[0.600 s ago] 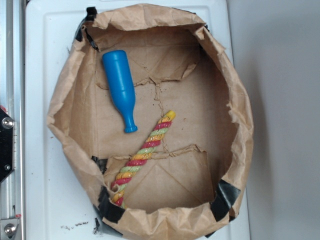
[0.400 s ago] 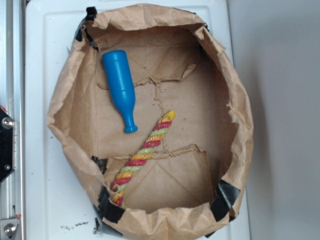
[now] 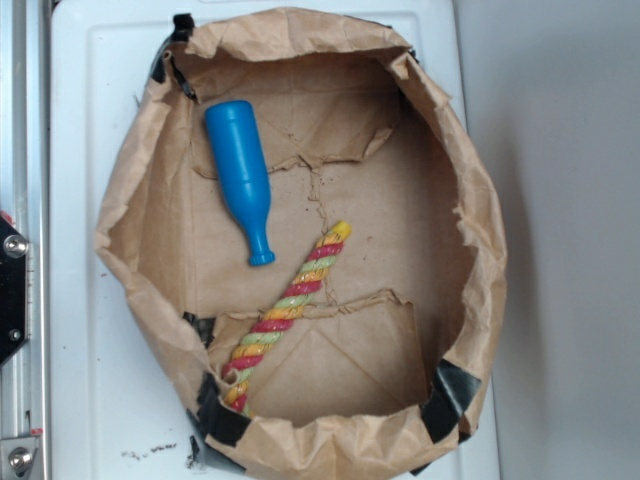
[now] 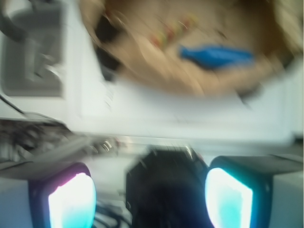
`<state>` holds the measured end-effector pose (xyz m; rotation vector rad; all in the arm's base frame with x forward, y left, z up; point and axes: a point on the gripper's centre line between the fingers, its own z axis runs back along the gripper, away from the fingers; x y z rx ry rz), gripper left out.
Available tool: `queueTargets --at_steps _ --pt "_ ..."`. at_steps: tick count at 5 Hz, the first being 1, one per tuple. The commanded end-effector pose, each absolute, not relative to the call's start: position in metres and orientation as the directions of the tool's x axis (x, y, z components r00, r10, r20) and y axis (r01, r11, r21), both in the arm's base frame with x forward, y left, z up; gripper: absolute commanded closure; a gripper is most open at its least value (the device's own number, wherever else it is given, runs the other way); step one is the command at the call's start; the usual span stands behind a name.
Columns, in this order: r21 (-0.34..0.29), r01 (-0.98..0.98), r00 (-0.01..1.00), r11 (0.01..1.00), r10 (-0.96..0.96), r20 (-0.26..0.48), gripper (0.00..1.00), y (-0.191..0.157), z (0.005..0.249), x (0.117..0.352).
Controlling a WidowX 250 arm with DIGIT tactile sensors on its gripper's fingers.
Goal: Grab the blue bottle.
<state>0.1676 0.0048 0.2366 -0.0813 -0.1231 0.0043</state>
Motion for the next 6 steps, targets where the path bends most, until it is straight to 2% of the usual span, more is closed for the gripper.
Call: queueTargets --at_steps 1,2,3,4,5,6 --pt "-0.029 -0.076 0.982 0.997 0.080 0.172 0.00 0.044 0.227 0.266" --pt "-0.011 0.081 0.962 0.997 -0.076 0.261 0.00 0.060 0.206 0.319" --pt "0.054 0.175 0.946 0.983 -0.183 0.267 0.00 0.069 0.179 0.329" --pt "0.094 0.206 0.949 0.974 -0.222 0.225 0.00 0.085 0.153 0.322" --pt "0.090 0.337 0.916 0.937 -0.349 0.199 0.00 0.072 0.150 0.288" --pt "0.086 0.366 0.904 0.926 -0.376 0.201 0.00 0.074 0.154 0.266"
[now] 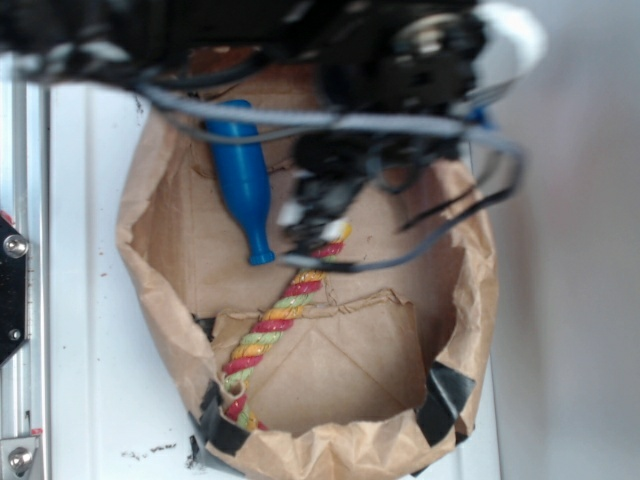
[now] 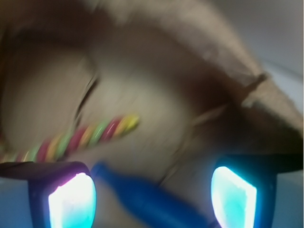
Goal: Grab the blue bottle.
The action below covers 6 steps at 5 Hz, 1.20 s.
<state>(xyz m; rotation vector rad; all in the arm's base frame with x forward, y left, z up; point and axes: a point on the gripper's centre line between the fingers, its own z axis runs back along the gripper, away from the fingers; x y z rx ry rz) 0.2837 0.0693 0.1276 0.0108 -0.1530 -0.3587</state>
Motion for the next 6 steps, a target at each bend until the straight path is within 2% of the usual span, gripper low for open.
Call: queueTargets --at_steps 1,2,6 --pt "0.130 0.370 0.907 0.920 -0.388 0.161 0.00 0.081 0.139 0.260" --pt "0.153 0.361 0.917 0.920 -0.380 0.121 0.00 0.081 0.129 0.240" --pt "0.153 0.361 0.917 0.920 -0.380 0.121 0.00 0.081 0.129 0.240"
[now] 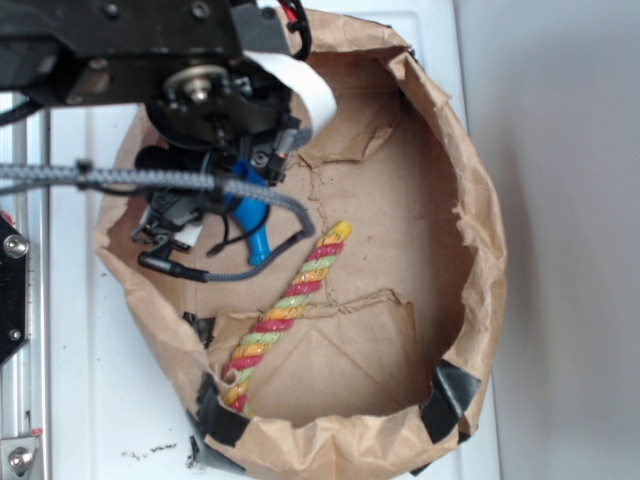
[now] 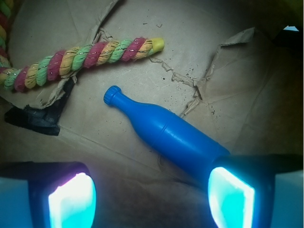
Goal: Grab the blue bottle.
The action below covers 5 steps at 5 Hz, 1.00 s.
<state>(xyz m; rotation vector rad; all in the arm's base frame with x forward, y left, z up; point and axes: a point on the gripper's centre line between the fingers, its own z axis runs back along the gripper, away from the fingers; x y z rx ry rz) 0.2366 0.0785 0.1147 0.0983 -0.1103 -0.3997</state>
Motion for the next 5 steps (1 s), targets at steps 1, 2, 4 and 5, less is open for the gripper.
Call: queueTargets --at_steps 1,2,4,5 --pt "0.112 0.569 0.808 0.815 -0.579 0.106 0.00 0.088 0.114 0.268" --pt "0.128 0.657 0.737 0.743 -0.668 0.102 0.00 0.091 0.096 0.299" --pt "0.133 0.724 0.668 0.677 -0.736 0.113 0.00 0.087 0.077 0.315" --pt "0.145 0.743 0.638 0.654 -0.757 0.142 0.00 0.085 0.085 0.302"
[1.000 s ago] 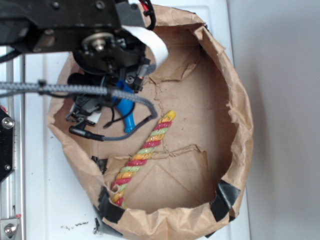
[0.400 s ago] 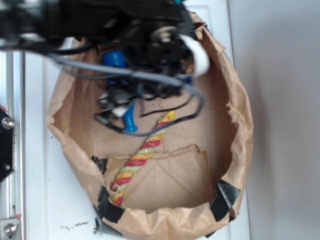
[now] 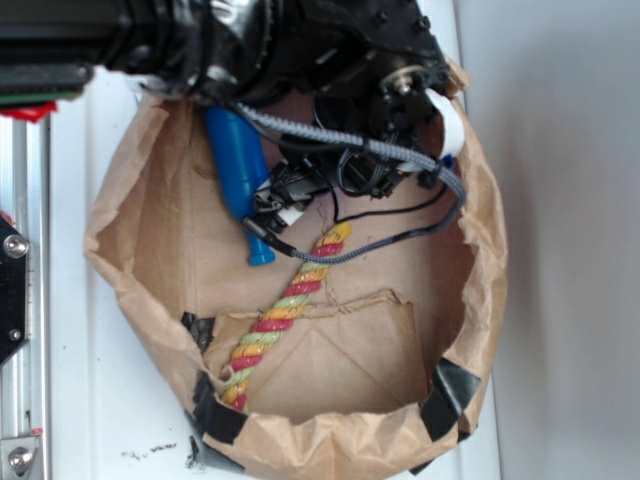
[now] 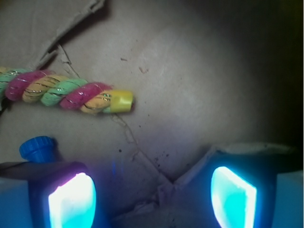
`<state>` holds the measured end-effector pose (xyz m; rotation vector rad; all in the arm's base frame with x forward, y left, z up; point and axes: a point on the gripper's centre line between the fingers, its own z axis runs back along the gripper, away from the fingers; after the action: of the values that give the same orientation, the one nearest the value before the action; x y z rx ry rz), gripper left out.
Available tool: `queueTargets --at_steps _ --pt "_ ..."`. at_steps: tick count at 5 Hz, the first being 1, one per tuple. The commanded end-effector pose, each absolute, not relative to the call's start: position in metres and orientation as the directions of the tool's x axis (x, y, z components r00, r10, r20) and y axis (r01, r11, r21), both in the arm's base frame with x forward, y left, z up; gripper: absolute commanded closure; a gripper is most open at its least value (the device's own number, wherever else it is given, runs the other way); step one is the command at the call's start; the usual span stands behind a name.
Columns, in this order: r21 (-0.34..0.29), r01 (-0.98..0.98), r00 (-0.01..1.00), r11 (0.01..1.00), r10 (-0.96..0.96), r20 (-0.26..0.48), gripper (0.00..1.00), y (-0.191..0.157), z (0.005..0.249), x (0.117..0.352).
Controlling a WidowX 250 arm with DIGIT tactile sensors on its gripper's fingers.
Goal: Grab the blue bottle.
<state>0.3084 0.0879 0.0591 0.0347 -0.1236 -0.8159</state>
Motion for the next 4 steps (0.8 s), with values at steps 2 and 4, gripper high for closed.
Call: queueTargets --at_steps 2,4 --pt "0.123 0.787 0.580 0.605 -0.792 0.188 0.00 0.087 0.102 0.279" --pt "0.170 0.814 0.533 0.556 -0.830 0.163 0.00 0.078 0.090 0.252"
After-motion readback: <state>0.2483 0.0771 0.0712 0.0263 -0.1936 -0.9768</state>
